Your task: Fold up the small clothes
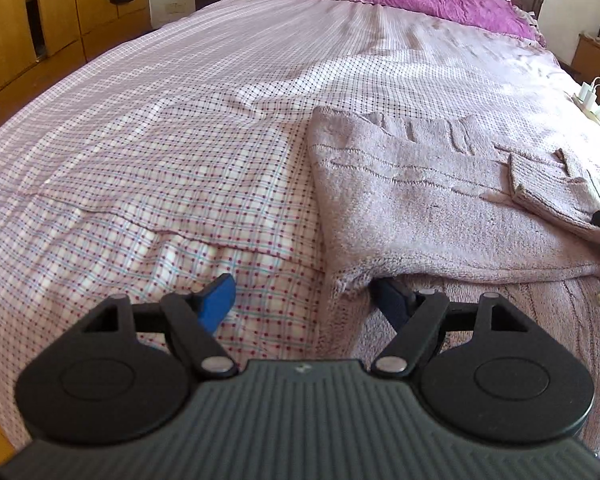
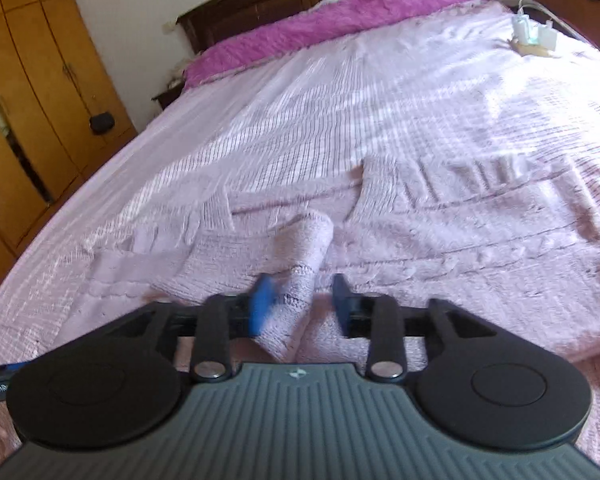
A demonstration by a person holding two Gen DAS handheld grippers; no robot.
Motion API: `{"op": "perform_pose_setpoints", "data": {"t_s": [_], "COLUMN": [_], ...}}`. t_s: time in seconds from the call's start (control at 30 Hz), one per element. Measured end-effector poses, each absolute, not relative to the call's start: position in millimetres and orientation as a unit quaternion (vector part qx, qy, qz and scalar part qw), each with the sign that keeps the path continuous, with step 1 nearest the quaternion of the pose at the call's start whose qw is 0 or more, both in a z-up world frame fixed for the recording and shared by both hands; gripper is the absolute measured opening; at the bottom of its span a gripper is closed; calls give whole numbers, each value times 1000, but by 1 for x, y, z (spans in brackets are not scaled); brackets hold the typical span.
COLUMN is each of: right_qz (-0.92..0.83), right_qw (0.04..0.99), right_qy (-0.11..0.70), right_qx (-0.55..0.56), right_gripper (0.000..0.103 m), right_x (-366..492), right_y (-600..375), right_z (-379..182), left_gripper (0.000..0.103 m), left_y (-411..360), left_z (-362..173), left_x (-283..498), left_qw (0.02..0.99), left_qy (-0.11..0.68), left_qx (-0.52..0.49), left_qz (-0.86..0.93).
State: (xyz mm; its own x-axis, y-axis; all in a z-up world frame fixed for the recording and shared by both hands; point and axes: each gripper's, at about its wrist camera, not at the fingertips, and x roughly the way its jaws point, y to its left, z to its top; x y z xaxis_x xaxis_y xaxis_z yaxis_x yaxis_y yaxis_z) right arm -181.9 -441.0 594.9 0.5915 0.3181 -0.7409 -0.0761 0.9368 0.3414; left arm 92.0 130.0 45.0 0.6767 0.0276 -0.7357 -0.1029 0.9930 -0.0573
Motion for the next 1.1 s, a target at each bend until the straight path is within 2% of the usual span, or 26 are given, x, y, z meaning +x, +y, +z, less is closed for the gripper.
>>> {"op": "perform_pose_setpoints", "data": {"t_s": [0.13,0.3,0.57,0.6,0.67,0.7,0.73,1.1], "right_qz": [130,185,209,209,197,188,181,96], "right_qw": [893,888,882,884,891,893,895,939], "right_qy": [408,408,421,418,409,408,407,313], "right_qx": [138,101,36,23,7,8,18,107], "right_gripper": [66,66,66,63,39,20,12,10], "right_x": [-190,-187,-166,-167,-164,-161,-159,-175], "right_y": [-427,-385,-329,-324,-322,-324,-328,-416], "right_z": [613,617,590,588,581,578,578,630], "left_gripper": [77,77,77,77,77,77,77,78], "left_y": [130,129,132,132,133,133,133,133], "left_z": [44,43,41,41,40,40,39,38], "left_x": [93,96,99,99,98,98,98,99], "left_qw": [914,913,913,913,913,914,914,913], "left_qy": [401,403,404,403,403,402,402,403], "left_qx": [-45,-43,-47,-47,-47,-47,-48,-47], "left_qz": [37,39,36,35,35,35,35,36]}}
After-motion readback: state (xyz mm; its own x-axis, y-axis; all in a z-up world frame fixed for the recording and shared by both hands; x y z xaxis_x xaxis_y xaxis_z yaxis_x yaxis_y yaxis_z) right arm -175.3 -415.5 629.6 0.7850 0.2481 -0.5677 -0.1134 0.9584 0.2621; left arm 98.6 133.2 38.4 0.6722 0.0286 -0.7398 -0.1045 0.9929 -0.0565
